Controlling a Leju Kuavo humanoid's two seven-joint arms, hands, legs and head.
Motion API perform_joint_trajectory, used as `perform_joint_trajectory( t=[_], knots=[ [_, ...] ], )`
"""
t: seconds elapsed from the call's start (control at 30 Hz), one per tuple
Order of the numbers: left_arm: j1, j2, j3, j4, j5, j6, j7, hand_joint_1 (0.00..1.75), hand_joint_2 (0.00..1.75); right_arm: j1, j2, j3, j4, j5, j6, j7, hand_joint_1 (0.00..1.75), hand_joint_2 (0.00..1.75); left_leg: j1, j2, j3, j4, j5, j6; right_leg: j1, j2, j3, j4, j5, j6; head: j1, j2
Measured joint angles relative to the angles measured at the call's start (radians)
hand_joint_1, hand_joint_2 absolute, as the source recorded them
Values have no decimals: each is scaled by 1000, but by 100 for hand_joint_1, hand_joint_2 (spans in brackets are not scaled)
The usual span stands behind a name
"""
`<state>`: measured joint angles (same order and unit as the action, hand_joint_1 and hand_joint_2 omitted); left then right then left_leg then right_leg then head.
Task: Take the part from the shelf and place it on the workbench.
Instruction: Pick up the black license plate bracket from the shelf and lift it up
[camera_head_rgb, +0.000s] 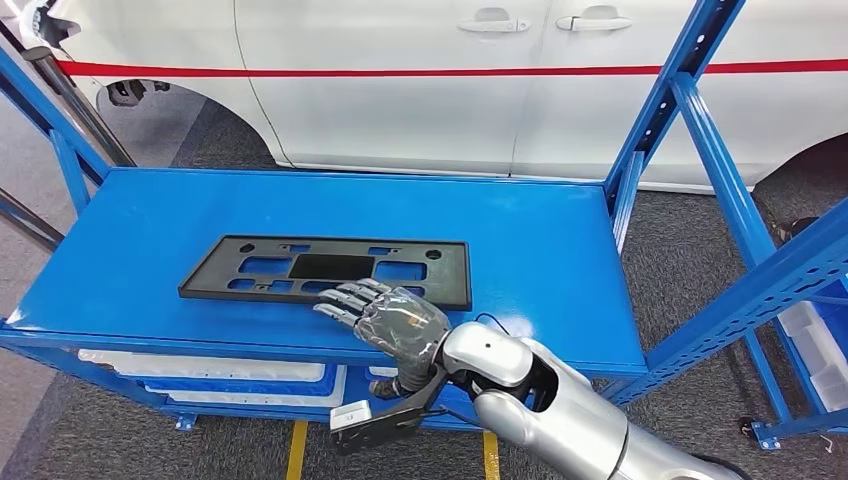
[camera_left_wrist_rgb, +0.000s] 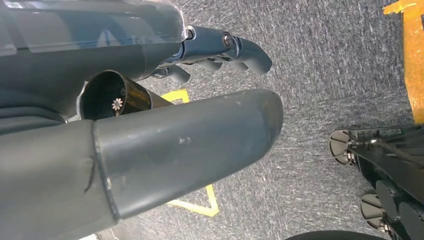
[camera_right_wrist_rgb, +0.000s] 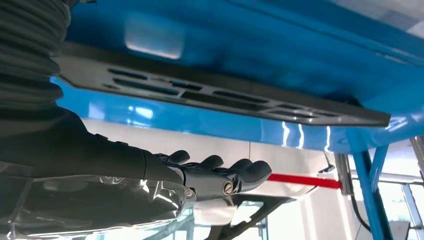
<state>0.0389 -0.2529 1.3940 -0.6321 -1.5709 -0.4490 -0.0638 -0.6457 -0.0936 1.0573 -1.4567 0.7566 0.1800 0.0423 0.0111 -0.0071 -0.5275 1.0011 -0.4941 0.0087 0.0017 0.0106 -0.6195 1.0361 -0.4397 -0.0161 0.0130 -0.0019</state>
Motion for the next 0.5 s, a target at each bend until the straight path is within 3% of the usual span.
perform_joint_trajectory(
  t=[0.5],
  knots=[
    [-7, 0, 2, 0, 0, 14, 0, 0, 0, 39, 39, 29, 68, 0, -4, 0, 0, 175, -2, 0, 2, 1, -1, -3, -3, -1, 1, 0, 0, 0, 0, 0]
  ],
)
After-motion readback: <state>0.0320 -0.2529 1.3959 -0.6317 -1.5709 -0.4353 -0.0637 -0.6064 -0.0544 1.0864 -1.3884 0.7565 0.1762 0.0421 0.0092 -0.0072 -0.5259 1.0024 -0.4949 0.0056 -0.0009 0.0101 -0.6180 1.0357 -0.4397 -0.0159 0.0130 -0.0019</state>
